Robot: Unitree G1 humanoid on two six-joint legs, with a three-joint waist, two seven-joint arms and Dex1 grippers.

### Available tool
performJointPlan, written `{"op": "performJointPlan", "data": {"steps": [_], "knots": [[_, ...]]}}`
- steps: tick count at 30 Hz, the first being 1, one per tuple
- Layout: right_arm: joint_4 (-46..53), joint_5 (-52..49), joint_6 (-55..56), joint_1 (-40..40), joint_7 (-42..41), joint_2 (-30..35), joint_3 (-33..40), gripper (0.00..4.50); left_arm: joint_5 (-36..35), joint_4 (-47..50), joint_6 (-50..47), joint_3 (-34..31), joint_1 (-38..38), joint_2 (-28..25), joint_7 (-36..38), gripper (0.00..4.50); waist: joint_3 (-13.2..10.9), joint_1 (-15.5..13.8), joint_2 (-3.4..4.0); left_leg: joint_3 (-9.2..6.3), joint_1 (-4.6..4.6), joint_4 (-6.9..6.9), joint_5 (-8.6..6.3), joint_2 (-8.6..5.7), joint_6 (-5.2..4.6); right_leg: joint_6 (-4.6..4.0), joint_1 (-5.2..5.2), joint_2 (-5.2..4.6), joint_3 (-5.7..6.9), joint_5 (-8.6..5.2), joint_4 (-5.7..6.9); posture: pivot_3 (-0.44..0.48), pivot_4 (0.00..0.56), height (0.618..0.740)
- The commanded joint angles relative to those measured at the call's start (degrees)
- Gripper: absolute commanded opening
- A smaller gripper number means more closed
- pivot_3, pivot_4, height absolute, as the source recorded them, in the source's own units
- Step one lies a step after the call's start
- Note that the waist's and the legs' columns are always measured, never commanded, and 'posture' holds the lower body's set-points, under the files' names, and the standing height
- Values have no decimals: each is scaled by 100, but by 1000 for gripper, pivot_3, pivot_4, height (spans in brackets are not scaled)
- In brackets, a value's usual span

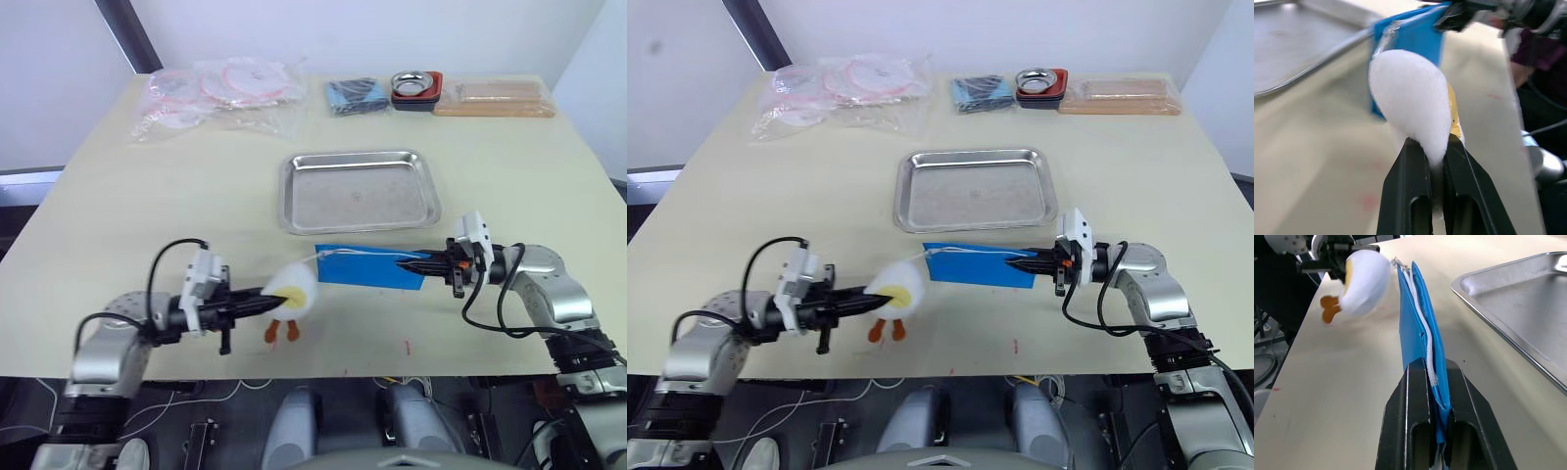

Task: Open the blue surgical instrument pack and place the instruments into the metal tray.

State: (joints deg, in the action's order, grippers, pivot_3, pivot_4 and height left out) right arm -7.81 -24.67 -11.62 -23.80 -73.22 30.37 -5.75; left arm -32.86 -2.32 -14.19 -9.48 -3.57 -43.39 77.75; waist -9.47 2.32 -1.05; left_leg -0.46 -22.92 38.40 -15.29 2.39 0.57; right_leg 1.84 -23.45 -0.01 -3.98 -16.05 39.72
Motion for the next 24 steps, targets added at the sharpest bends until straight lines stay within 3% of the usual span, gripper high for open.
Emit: {"op": "performJointPlan", "data": {"steps": [1,14,24], "knots": [[92,-54,160,-19,42,-38,168,0,115,-340,247,-317,-120,-175,-29,17,0,-2,0,0,0,0,0,0,0,0,0,0,0,0,0,0,150,740],[128,-23,218,6,0,-55,190,0,1312,-747,688,433,-71,-292,-420,17,1,-6,4,4,2,0,0,0,0,0,0,-1,-2,0,1,0,150,740],[262,-339,-54,-63,19,-80,353,0,1422,-1093,783,686,-213,-98,-555,17,15,-33,28,9,4,0,0,-3,0,0,2,-3,-3,0,2,0,150,740]]}}
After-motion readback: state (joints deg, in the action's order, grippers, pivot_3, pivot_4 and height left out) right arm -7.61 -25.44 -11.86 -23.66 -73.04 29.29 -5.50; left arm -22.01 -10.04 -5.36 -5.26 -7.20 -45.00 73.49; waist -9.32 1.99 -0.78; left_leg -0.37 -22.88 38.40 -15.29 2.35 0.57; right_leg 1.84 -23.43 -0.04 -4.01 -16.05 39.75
